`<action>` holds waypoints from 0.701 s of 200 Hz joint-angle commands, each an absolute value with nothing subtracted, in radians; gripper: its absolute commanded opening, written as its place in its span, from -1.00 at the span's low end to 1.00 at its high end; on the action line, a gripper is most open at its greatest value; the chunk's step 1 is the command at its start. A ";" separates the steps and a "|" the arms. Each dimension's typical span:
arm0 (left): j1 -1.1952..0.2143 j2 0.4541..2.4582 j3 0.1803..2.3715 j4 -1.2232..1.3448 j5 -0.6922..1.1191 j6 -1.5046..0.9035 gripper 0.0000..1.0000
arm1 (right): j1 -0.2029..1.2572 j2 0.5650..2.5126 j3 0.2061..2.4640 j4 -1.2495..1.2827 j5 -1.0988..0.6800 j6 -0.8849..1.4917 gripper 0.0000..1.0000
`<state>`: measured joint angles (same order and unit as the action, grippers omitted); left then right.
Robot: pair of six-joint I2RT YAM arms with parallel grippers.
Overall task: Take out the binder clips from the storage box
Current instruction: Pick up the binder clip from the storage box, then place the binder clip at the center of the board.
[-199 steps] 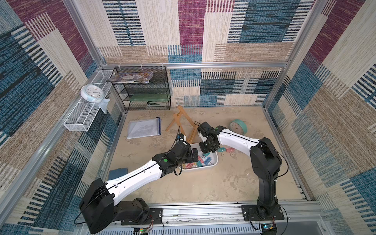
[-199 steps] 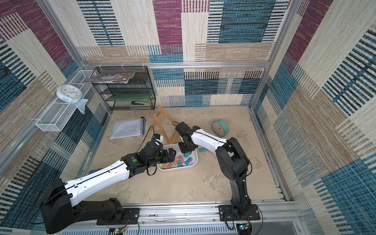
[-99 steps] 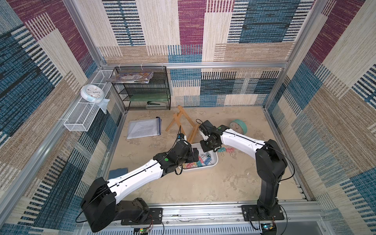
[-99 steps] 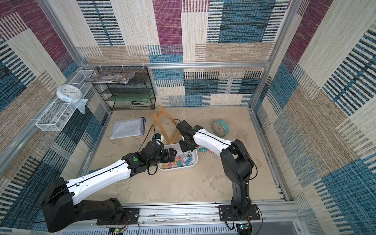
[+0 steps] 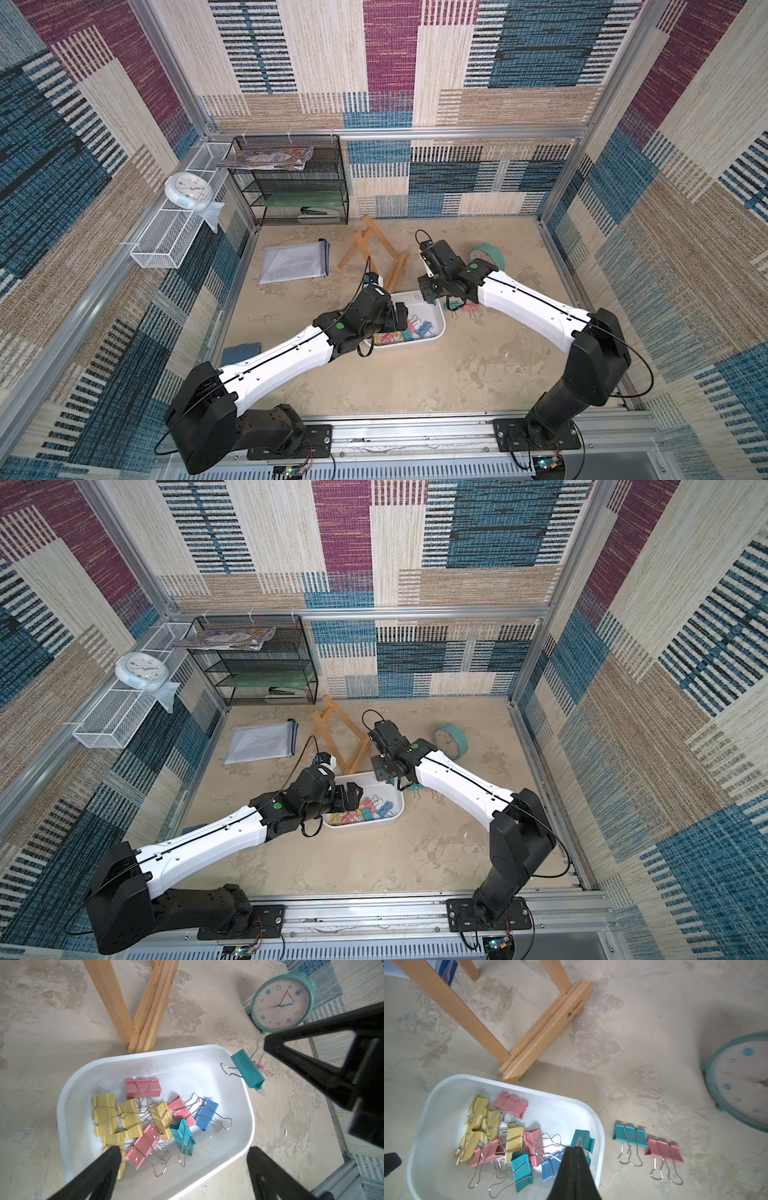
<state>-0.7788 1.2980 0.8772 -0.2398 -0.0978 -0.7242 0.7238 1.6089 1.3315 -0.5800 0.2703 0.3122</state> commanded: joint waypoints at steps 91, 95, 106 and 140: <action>-0.792 1.410 0.974 -0.241 -0.001 -0.717 0.98 | 0.576 1.731 1.312 -0.338 0.520 0.127 -1.00; -0.792 1.409 0.974 -0.244 -0.005 -0.716 0.98 | 0.574 1.752 1.326 -0.336 0.512 0.118 -1.00; -0.790 1.403 0.973 -0.256 -0.020 -0.713 0.98 | 0.569 1.805 1.358 -0.322 0.510 0.101 -1.00; -0.791 1.372 0.956 -0.277 -0.065 -0.698 0.98 | 0.550 1.937 1.416 -0.249 0.490 -0.007 -1.00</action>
<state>-0.7918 1.3918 0.9646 -0.2493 -0.0212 -0.7155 0.5625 1.8793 1.3819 -0.3153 0.5026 0.0822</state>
